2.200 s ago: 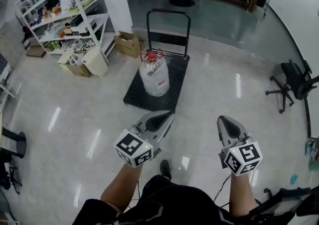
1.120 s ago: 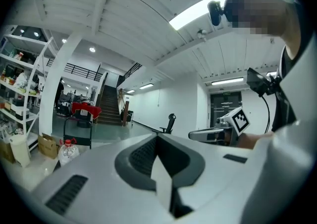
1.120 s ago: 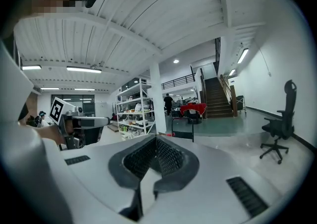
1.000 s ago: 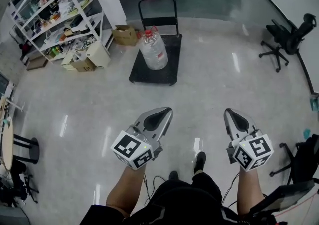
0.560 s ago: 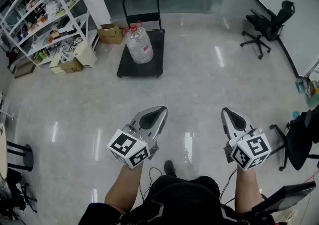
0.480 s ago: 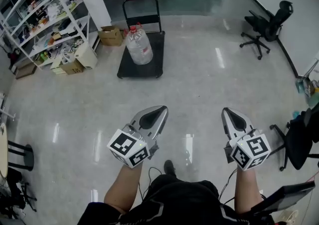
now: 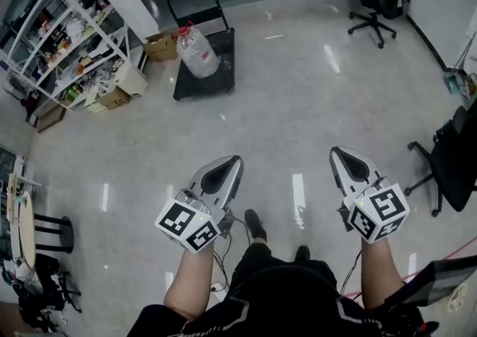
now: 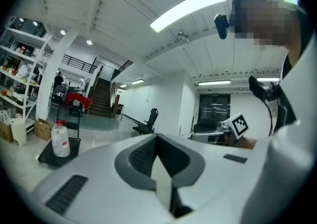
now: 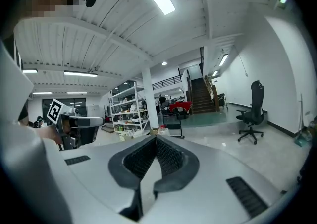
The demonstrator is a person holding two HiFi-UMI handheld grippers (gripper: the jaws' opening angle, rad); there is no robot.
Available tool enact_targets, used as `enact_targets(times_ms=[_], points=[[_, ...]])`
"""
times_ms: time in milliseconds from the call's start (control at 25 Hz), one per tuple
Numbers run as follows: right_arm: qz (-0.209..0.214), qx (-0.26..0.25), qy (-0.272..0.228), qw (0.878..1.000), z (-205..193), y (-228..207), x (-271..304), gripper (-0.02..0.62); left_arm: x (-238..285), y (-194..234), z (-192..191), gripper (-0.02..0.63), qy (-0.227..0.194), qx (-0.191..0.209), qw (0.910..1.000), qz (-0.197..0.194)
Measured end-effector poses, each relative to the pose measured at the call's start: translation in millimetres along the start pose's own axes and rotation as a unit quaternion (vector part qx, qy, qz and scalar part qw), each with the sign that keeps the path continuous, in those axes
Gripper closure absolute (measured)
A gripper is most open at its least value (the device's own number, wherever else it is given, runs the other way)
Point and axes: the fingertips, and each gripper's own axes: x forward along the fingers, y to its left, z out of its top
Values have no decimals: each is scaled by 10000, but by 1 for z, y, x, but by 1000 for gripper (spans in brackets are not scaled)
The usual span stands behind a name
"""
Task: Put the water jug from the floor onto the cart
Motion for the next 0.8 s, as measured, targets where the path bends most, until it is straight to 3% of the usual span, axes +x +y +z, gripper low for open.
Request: enact_targets(times_ms=[120,400,800], points=[[-6,110,9,9999,-7,0,-35,592,-14,-35,-7,604,134,23,9999,-10],[99,168,-126,9997,-17,32,-62,592,-54,-61,-15,604,210,26,9997,92],[-157,-71,-172,9997,-4,95,-61,592,-116,-36,2,604,-173,234,9996,0]])
